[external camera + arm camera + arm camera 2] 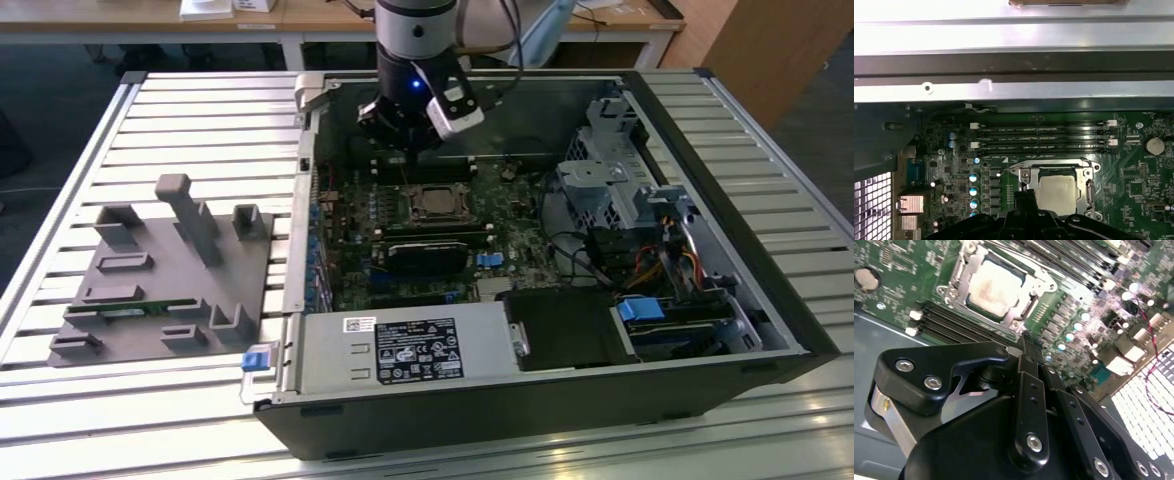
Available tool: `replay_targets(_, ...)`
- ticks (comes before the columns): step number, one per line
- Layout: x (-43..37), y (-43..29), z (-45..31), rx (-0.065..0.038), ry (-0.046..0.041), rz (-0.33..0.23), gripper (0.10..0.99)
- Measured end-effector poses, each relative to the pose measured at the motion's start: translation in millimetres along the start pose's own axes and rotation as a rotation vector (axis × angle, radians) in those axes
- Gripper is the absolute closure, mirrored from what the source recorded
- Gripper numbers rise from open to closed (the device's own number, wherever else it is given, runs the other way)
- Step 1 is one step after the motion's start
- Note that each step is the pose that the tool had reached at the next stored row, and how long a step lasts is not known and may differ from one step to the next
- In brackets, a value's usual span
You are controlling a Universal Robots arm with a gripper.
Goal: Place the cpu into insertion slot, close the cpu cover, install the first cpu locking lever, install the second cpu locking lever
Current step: 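Install the first cpu locking lever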
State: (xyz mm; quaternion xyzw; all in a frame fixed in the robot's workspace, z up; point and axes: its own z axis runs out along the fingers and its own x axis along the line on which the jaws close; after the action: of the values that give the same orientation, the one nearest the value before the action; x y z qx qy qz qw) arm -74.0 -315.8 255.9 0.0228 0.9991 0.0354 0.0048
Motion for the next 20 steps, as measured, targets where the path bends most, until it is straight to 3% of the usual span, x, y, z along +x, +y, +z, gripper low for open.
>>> replay_targets(14,22.0,1.1,0.0,0.000,0.0000,0.000,0.980)
replay_targets(20,27.2,7.4,0.4,0.000,0.0000,0.000,0.980)
